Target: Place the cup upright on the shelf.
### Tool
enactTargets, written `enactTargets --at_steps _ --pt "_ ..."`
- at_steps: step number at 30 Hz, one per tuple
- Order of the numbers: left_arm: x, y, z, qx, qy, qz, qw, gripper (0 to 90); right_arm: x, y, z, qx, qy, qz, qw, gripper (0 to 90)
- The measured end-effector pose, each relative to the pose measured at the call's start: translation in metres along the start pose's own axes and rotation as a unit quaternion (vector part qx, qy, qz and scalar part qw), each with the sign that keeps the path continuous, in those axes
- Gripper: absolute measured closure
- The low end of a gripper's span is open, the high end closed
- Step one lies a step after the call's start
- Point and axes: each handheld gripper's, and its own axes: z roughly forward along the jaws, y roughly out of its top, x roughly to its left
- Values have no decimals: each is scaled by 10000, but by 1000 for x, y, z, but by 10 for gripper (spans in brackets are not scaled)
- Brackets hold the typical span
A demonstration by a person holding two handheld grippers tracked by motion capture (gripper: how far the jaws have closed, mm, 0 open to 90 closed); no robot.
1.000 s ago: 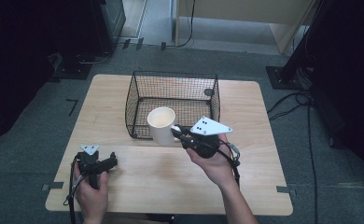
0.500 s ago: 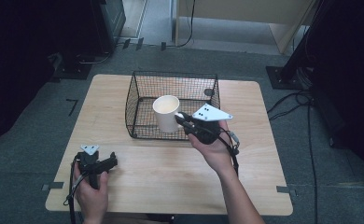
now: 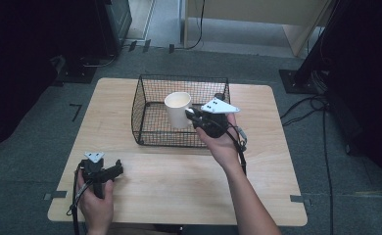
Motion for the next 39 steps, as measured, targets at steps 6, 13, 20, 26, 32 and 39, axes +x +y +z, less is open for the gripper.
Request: enactTargets --at_steps 6,13,20,26,32,39 --pt "0 0 0 -1 1 -5 10000 92 -9 -5 17 154 -155 38 9998 806" --pt "0 0 0 13 -14 24 10000 91 -20 -14 34 273 -460 254 9982 806" --pt "0 0 0 15 -13 25 10000 91 -29 -26 50 618 -648 411 9951 806" --pt "0 0 0 13 -18 34 10000 92 -35 -40 58 844 -747 570 9920 806" --pt "0 0 0 14 -19 36 10000 91 -36 -45 62 1033 -776 596 9898 805" --pt "0 0 0 13 -20 35 10000 91 -36 -46 61 1088 -772 682 9887 797"
